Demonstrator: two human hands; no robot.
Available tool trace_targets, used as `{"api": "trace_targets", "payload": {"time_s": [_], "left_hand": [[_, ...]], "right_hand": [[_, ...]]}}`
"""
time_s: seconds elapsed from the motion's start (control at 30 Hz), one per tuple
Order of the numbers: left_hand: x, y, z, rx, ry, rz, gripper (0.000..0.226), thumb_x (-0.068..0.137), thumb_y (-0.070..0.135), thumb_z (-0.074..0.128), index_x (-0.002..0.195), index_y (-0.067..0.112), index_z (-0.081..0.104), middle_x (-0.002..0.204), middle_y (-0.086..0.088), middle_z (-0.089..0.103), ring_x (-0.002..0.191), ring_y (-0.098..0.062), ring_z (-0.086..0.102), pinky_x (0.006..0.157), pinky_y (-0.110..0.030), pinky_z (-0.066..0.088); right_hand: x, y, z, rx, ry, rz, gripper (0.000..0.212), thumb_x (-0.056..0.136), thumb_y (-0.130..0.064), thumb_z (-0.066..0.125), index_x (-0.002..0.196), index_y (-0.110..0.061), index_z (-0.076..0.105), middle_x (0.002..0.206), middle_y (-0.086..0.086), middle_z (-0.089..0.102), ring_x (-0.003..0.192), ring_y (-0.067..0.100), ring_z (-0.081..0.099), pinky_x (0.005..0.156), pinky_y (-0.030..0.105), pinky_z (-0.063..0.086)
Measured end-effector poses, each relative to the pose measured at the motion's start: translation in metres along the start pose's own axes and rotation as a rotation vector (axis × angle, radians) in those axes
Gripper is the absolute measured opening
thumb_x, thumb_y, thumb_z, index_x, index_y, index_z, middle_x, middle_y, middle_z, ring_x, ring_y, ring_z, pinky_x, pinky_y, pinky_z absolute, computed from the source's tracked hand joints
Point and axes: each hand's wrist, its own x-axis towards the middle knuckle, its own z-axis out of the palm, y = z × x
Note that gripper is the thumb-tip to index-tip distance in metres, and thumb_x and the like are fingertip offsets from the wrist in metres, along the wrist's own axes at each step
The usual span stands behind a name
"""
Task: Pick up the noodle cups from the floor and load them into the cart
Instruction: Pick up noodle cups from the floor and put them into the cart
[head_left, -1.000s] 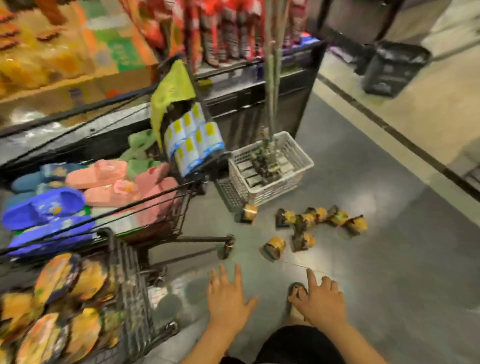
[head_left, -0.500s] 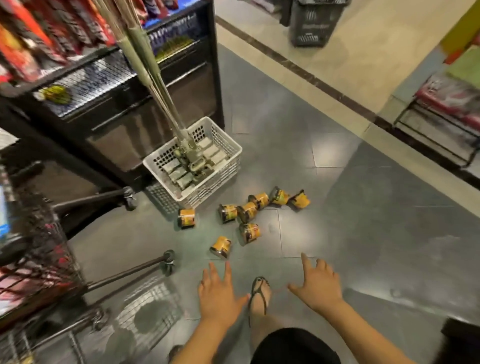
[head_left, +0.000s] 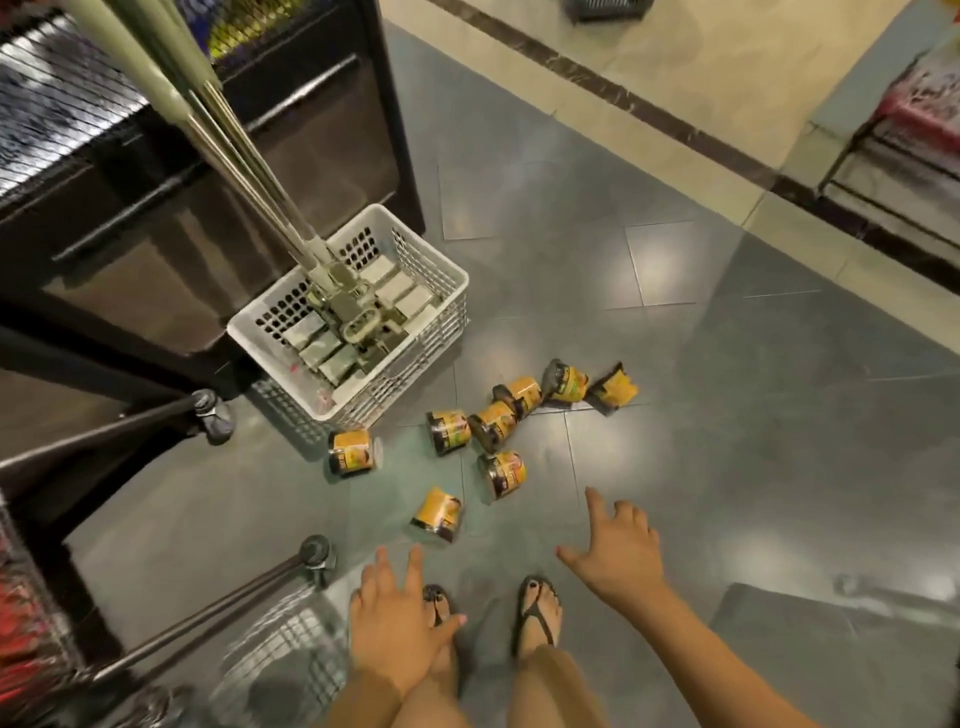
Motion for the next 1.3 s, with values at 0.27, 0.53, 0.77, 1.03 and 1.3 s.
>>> {"api": "trace_targets", "payload": {"time_s": [0.27, 0.53, 0.77, 1.03, 1.3], "left_hand": [[0.193, -0.026, 0.109, 0.035, 0.043, 0.060, 0.107, 0.077, 0.084, 0.036, 0.152, 0.029, -0.016, 0.160, -0.015, -0.016, 0.149, -0.032, -0.002, 0.118, -0.044, 0.013], [0.359, -0.054, 0.225, -0.021, 0.180, 0.281, 0.128, 0.040, 0.104, -0.001, 0.150, 0.040, -0.014, 0.158, -0.007, -0.025, 0.148, -0.030, -0.014, 0.119, -0.045, 0.007], [0.432, -0.072, 0.266, 0.021, 0.325, 0.530, 0.122, 0.050, 0.103, 0.032, 0.140, 0.046, -0.027, 0.149, 0.003, -0.042, 0.141, -0.018, -0.032, 0.112, -0.031, -0.011], [0.439, -0.078, 0.280, 0.036, 0.168, 0.698, 0.122, 0.056, 0.091, 0.058, 0.140, 0.057, -0.024, 0.152, 0.014, -0.037, 0.142, -0.010, -0.030, 0.112, -0.025, -0.015], [0.434, -0.070, 0.285, -0.112, 0.190, 0.573, 0.111, 0.060, 0.082, 0.065, 0.137, 0.062, -0.012, 0.160, 0.008, -0.005, 0.147, -0.010, -0.003, 0.113, -0.021, 0.007]], "right_hand": [[0.165, -0.027, 0.149, -0.085, 0.030, -0.111, 0.093, 0.084, -0.074, 0.040, 0.154, -0.022, 0.007, 0.144, 0.018, 0.031, 0.134, 0.035, 0.027, 0.107, 0.042, 0.030], [0.318, -0.041, 0.289, -0.279, 0.220, -0.272, 0.101, 0.071, -0.086, 0.037, 0.147, -0.019, 0.031, 0.130, 0.018, 0.045, 0.121, 0.036, 0.041, 0.093, 0.045, 0.039], [0.392, -0.044, 0.338, -0.383, 0.431, -0.327, 0.107, 0.067, -0.093, 0.023, 0.144, -0.021, 0.044, 0.125, 0.023, 0.052, 0.110, 0.039, 0.050, 0.081, 0.047, 0.045], [0.392, -0.027, 0.342, -0.310, 0.381, -0.270, 0.104, 0.065, -0.096, 0.019, 0.149, -0.033, 0.015, 0.128, 0.013, 0.047, 0.113, 0.033, 0.049, 0.090, 0.042, 0.045], [0.399, -0.020, 0.349, 0.029, 0.242, -0.456, 0.088, 0.076, -0.077, 0.050, 0.147, -0.035, 0.020, 0.133, 0.010, 0.038, 0.123, 0.027, 0.039, 0.103, 0.034, 0.036]]}}
